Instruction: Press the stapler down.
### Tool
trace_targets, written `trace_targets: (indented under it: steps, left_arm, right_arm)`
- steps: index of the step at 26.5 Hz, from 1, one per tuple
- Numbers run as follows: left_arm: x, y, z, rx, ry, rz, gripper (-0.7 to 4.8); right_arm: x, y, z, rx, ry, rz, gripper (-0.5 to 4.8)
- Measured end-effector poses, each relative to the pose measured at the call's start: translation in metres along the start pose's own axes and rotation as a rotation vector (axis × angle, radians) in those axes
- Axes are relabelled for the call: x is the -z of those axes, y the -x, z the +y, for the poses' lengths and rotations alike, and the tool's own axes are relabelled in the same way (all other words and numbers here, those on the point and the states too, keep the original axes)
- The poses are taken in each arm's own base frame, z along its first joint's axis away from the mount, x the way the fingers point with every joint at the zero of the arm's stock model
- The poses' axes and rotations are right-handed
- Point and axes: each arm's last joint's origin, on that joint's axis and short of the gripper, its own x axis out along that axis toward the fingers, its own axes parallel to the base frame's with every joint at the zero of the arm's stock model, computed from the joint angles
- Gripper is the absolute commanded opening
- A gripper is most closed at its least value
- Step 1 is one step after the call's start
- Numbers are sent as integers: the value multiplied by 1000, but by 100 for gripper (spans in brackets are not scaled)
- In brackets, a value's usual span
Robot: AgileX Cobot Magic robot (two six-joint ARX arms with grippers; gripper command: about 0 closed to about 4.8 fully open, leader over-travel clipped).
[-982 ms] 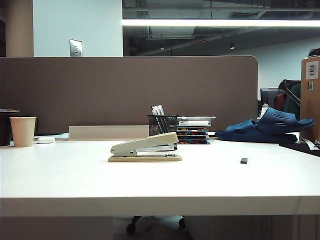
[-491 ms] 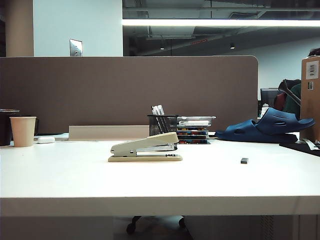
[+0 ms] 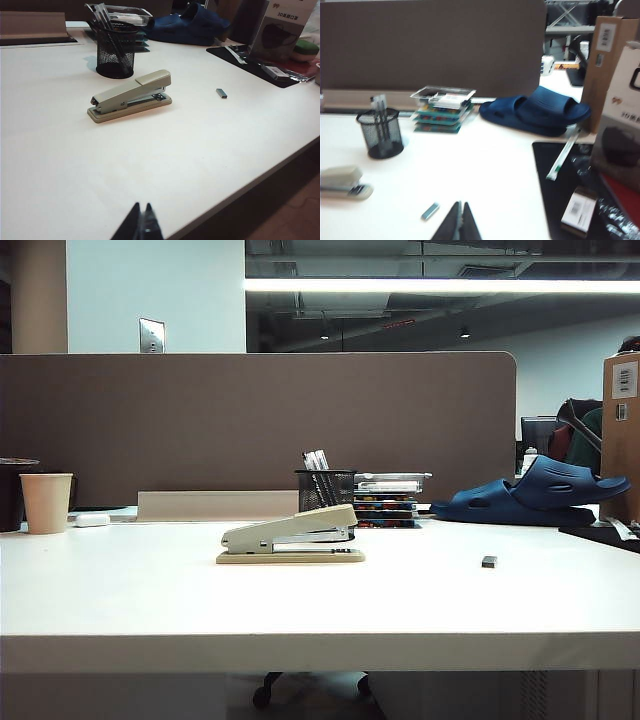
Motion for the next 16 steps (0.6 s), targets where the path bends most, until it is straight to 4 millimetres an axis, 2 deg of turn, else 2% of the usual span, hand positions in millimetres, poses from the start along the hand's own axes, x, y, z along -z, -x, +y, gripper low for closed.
trace_targets:
  steps: [6, 12, 13, 16]
  left_arm:
    - [0, 0, 0, 0, 0, 2, -5]
    - [0, 0, 0, 0, 0, 2, -5]
    - [0, 0, 0, 0, 0, 2, -5]
    - [0, 0, 0, 0, -1, 2, -5]
  right_arm:
    - [-16, -12, 1, -92, -31, 111, -9]
    - [-49, -37, -2, -174, -54, 168, -9]
    - [-63, -50, -3, -215, -63, 186, -9]
    - [-82, -83, -6, -304, -91, 242, -9]
